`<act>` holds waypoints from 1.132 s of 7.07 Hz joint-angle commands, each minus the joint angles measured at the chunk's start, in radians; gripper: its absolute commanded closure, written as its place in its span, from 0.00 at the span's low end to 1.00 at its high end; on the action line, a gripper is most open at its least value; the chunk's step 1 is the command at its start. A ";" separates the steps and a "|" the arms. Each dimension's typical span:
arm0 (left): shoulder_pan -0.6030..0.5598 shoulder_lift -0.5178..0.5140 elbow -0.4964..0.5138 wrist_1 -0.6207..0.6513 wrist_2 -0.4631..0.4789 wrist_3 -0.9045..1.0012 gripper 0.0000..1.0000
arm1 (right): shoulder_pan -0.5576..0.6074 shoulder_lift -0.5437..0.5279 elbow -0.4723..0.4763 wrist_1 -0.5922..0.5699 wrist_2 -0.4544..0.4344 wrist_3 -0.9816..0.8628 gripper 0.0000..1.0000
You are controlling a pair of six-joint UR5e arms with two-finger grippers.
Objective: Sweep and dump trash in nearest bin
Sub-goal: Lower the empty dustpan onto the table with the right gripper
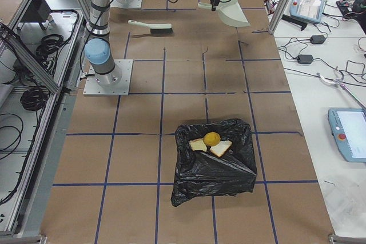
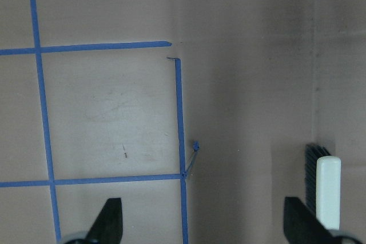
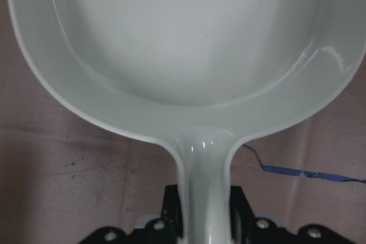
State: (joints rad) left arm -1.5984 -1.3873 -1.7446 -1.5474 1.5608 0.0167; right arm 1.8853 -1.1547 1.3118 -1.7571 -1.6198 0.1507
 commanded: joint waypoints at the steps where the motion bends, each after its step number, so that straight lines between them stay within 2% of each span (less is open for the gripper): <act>1: 0.000 0.001 -0.009 0.001 0.005 0.002 0.00 | 0.055 0.078 -0.014 -0.062 -0.008 0.044 0.99; 6: 0.000 -0.002 -0.016 0.001 -0.001 -0.001 0.00 | 0.048 0.156 0.023 -0.117 -0.002 0.110 1.00; 8: 0.000 -0.002 -0.019 0.000 -0.001 0.003 0.00 | 0.046 0.164 0.088 -0.244 -0.002 0.110 0.99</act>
State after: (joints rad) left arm -1.5984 -1.3895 -1.7625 -1.5466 1.5601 0.0164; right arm 1.9319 -0.9951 1.3639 -1.9310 -1.6216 0.2596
